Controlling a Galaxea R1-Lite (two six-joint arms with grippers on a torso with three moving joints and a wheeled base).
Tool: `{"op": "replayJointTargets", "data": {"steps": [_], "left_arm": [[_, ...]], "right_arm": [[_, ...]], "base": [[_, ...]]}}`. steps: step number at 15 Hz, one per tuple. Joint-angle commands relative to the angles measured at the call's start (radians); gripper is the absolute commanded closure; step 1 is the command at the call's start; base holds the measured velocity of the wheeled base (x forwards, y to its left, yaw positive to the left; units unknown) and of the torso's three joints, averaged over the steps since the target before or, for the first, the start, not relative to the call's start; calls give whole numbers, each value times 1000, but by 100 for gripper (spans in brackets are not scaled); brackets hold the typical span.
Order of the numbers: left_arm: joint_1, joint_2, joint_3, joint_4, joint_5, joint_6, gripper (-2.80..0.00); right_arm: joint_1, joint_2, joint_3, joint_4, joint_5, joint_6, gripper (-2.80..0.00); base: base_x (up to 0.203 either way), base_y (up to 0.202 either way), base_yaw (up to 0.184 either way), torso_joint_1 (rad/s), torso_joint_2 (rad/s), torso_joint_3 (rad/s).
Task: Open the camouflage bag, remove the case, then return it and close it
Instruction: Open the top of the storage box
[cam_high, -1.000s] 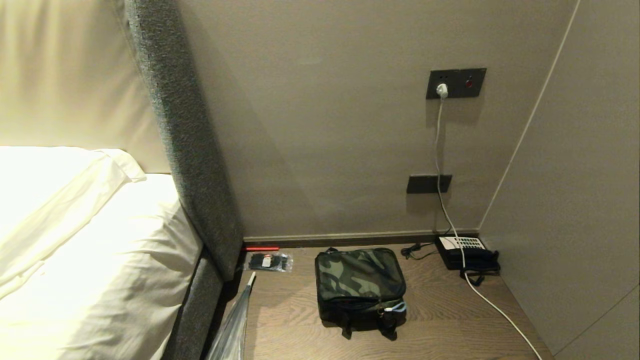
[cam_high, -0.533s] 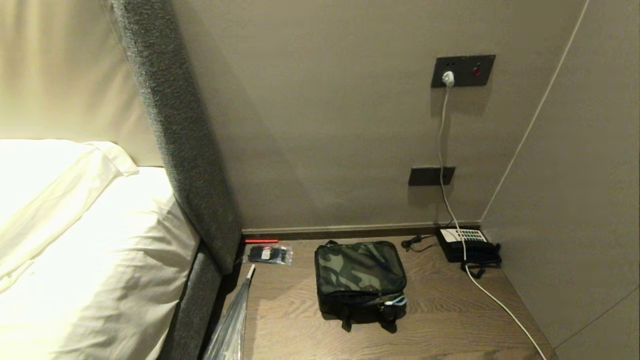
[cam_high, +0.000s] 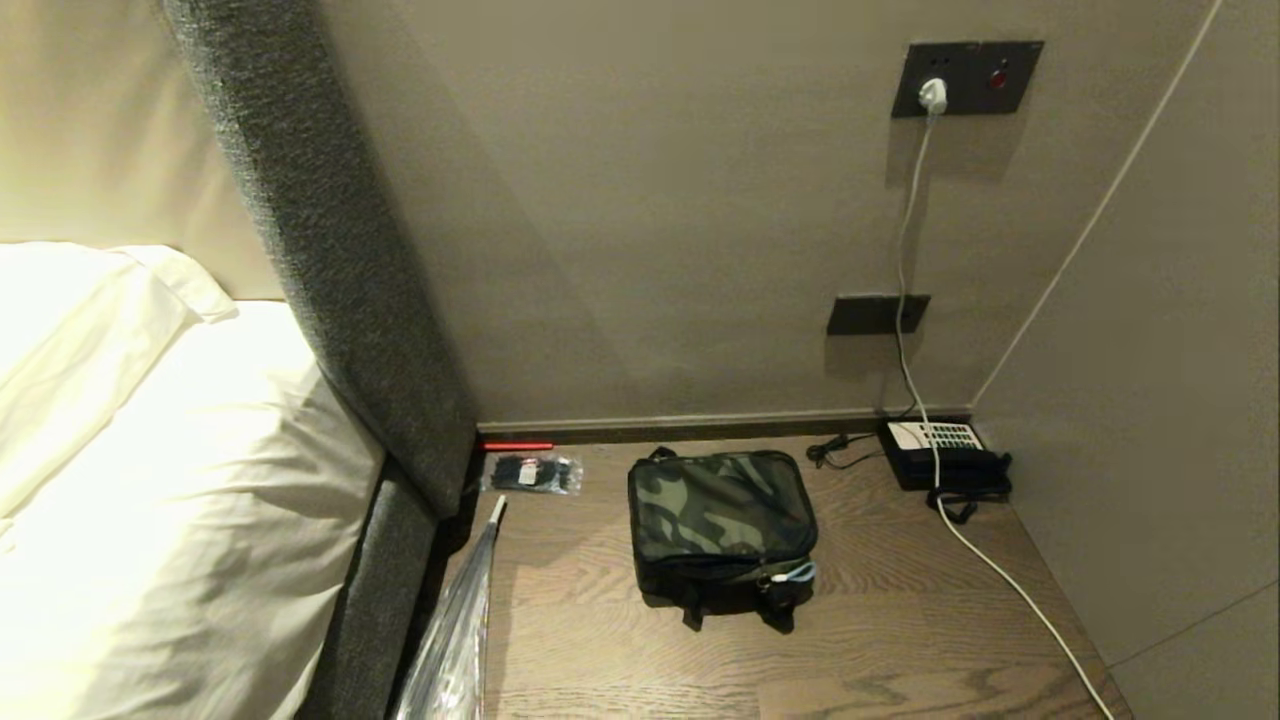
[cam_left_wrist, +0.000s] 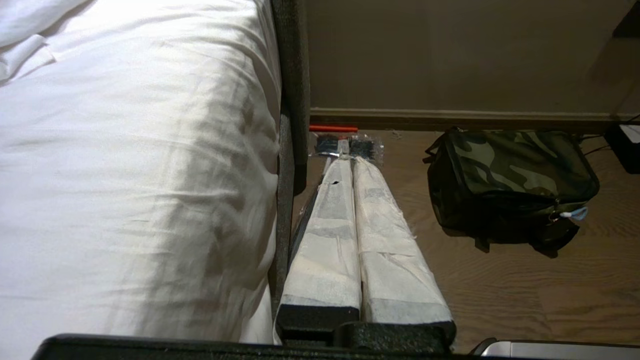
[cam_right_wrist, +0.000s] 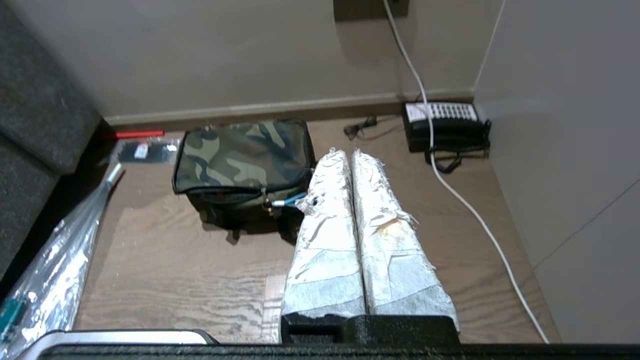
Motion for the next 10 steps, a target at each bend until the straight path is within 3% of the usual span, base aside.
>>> {"op": "replayJointTargets", "data": {"steps": [1,10], "left_arm": [[0,-2,0,0,-1,0,0],[0,-2,0,0,1,0,0]], "right_arm": [[0,-29,14,0,0,0,0],[0,-29,14,0,0,0,0]], "base": [[0,0,0,4,2,-212],[0,0,0,1,3,-197]]}}
